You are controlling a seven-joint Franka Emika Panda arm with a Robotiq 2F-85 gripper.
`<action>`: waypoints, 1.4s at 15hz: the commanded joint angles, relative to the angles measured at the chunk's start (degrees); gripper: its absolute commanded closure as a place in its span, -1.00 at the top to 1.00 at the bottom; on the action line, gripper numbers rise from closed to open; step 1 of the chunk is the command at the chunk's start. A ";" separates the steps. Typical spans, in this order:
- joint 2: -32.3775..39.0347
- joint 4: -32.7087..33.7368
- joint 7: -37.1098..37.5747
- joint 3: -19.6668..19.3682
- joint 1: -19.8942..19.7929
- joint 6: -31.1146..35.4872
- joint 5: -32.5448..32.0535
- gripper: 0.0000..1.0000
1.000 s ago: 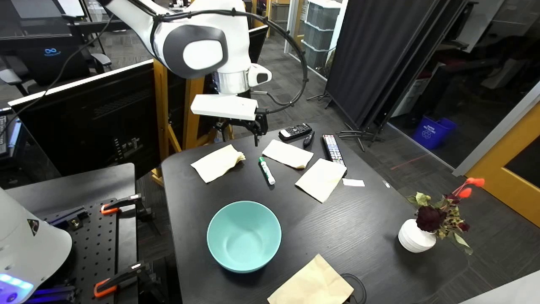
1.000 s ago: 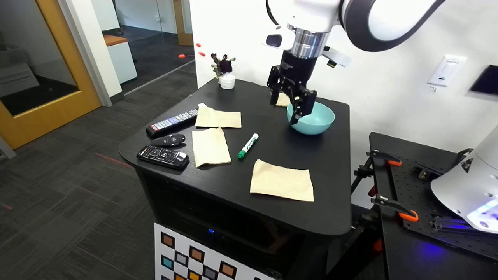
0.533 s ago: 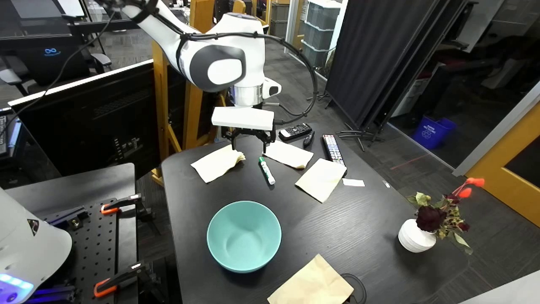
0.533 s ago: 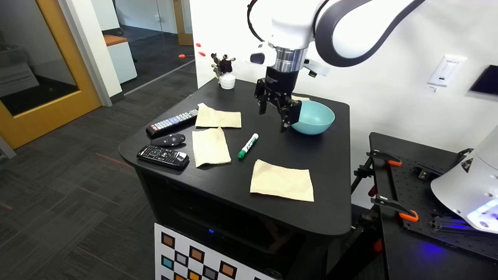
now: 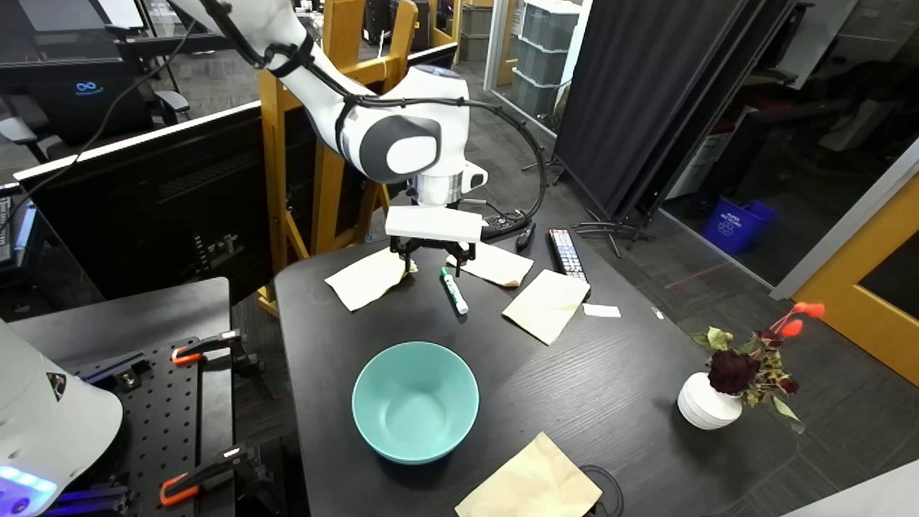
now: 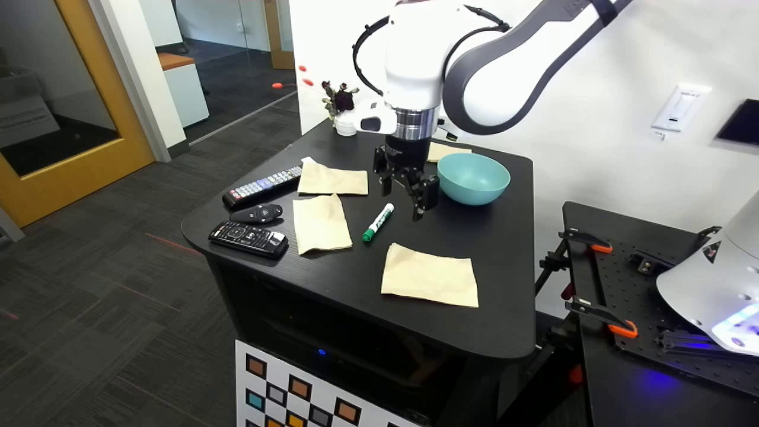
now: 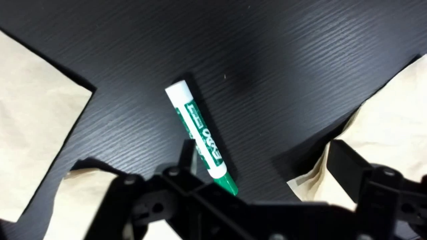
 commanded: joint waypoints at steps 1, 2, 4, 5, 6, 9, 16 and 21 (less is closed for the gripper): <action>3.70 4.83 -1.58 1.35 -2.32 -0.66 -0.45 1.00; 4.50 5.93 -1.70 1.50 -2.69 -0.67 -0.31 1.00; 5.88 8.34 -1.78 1.85 -3.31 -1.34 -0.10 1.00; 6.69 9.52 -1.84 2.00 -3.56 -1.59 -0.07 1.00; 7.44 10.54 -1.88 2.13 -3.78 -1.77 0.01 1.00; 9.70 13.10 -1.77 2.45 -4.13 -2.44 -0.05 1.00; 13.58 16.08 -1.13 2.75 -4.24 -3.75 -0.53 1.00; 14.94 17.22 -0.52 2.59 -3.80 -5.00 -0.97 1.00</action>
